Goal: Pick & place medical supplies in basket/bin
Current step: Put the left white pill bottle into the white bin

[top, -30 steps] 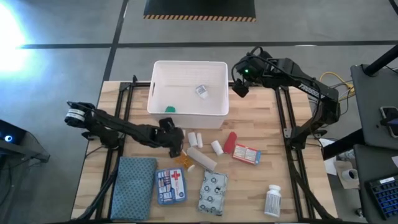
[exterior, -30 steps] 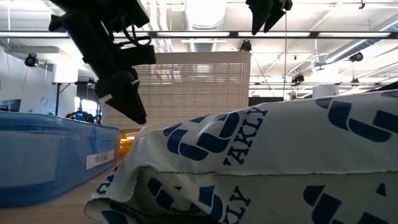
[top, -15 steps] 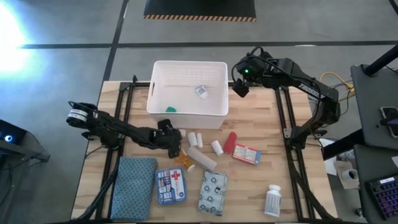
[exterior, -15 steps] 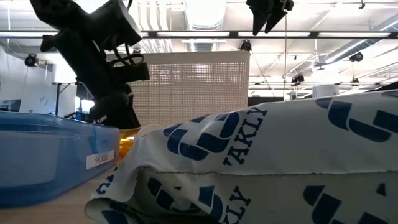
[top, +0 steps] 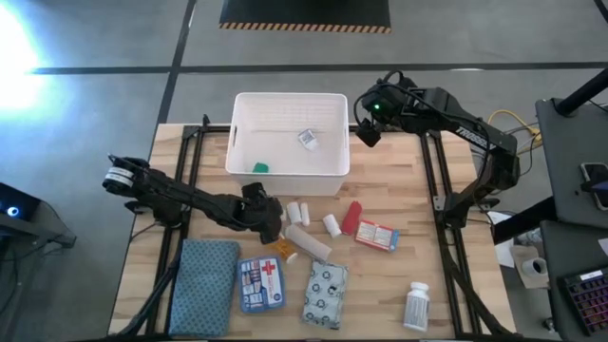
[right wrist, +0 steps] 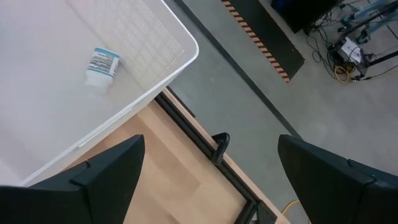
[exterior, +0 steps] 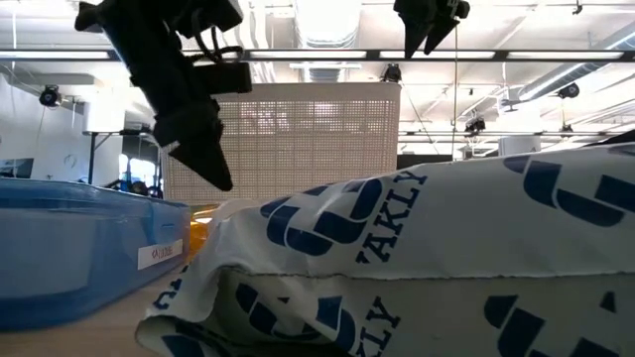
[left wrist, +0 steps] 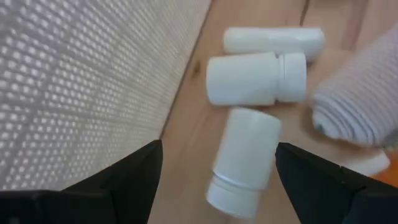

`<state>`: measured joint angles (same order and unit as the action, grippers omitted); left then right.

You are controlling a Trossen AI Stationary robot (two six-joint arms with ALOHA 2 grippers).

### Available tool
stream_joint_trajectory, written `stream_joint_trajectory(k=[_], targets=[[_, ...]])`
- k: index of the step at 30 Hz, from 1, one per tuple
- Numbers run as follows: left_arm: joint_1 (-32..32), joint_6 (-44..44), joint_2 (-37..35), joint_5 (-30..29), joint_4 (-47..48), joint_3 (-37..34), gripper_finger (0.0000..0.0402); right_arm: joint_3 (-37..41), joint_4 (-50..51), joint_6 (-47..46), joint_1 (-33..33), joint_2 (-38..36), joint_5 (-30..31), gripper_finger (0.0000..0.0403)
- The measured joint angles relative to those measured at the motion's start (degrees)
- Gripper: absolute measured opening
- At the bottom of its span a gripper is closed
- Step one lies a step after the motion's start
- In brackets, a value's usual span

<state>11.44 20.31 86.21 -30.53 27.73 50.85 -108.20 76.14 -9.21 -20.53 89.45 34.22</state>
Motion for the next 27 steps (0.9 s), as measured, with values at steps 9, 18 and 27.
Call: stream_joint_trajectory(k=[9, 18, 27], targets=[[1.2, -2.3, 0.2, 8.3, -8.3, -6.4, 0.0289, 0.0, 0.3, 0.0, 0.0, 0.0, 0.0, 0.0359], [1.0, -2.2, 2.0, 8.5, -18.6, -9.9, 0.0289, 0.0, 0.1, -0.7, -0.3, 0.0, 0.2, 0.0359], [1.0, 0.1, 8.8, 10.1, -16.0, -5.5, 0.0245, 0.1, 0.0, -1.1, -0.4, 0.0, 0.3, 0.0359]])
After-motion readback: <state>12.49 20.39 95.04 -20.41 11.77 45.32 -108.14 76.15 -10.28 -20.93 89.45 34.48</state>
